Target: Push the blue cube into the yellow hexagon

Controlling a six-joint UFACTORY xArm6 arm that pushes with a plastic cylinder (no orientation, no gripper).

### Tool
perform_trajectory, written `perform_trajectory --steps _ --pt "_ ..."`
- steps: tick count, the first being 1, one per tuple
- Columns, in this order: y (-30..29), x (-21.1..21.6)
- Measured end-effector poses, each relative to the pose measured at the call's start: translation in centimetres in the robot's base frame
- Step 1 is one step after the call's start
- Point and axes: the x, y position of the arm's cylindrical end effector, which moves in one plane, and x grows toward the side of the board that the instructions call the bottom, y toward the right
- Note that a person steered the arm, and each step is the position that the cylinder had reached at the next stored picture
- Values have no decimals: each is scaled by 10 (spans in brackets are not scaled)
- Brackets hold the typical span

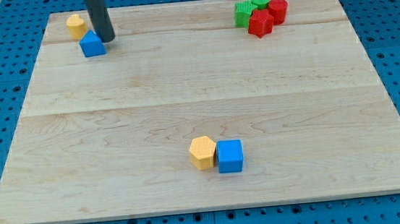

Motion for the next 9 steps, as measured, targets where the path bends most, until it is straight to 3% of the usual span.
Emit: perform_trajectory --steps 1,3,6,7,8,9 --pt "18 3" --pt "115 92" --pt "213 169" --pt "281 199" --pt "301 259" --pt "286 284"
